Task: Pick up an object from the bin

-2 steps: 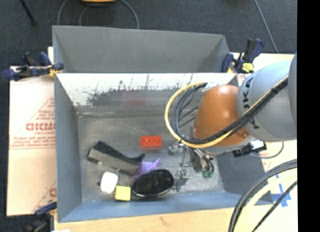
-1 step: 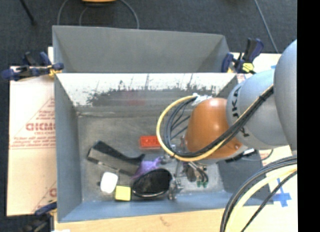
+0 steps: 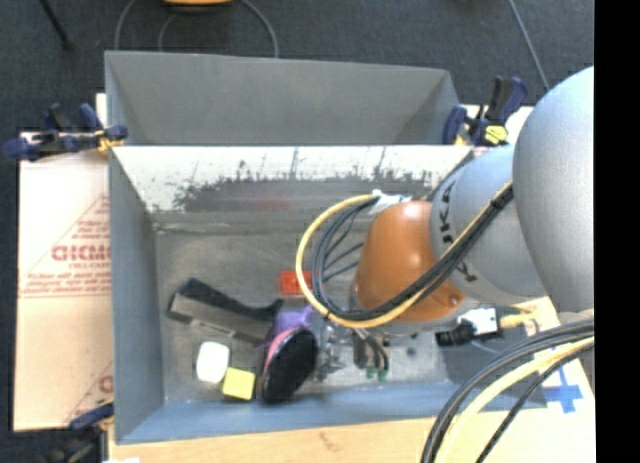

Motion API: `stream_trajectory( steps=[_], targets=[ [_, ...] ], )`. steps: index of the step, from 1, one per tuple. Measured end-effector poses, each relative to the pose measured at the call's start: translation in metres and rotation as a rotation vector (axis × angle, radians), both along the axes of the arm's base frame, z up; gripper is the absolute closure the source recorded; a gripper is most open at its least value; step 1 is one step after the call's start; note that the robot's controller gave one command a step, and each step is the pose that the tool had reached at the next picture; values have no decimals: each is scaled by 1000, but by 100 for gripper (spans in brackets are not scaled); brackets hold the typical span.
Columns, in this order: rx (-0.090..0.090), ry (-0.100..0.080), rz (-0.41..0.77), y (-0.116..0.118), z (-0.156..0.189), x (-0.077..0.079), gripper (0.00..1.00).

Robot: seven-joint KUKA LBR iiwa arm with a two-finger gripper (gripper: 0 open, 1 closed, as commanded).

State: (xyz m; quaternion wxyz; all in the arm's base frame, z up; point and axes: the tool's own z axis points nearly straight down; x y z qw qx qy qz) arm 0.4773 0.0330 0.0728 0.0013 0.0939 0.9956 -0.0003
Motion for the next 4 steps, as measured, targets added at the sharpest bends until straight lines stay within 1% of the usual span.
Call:
stream_trajectory(
  steps=[1,2,3,4],
  targets=[
    [0,0,0,0,0,0,100],
    [1,6,19,0,42,-1,100],
    [1,0,-2,19,82,10,100],
    [2,-3,-1,19,83,10,100]
  ],
)
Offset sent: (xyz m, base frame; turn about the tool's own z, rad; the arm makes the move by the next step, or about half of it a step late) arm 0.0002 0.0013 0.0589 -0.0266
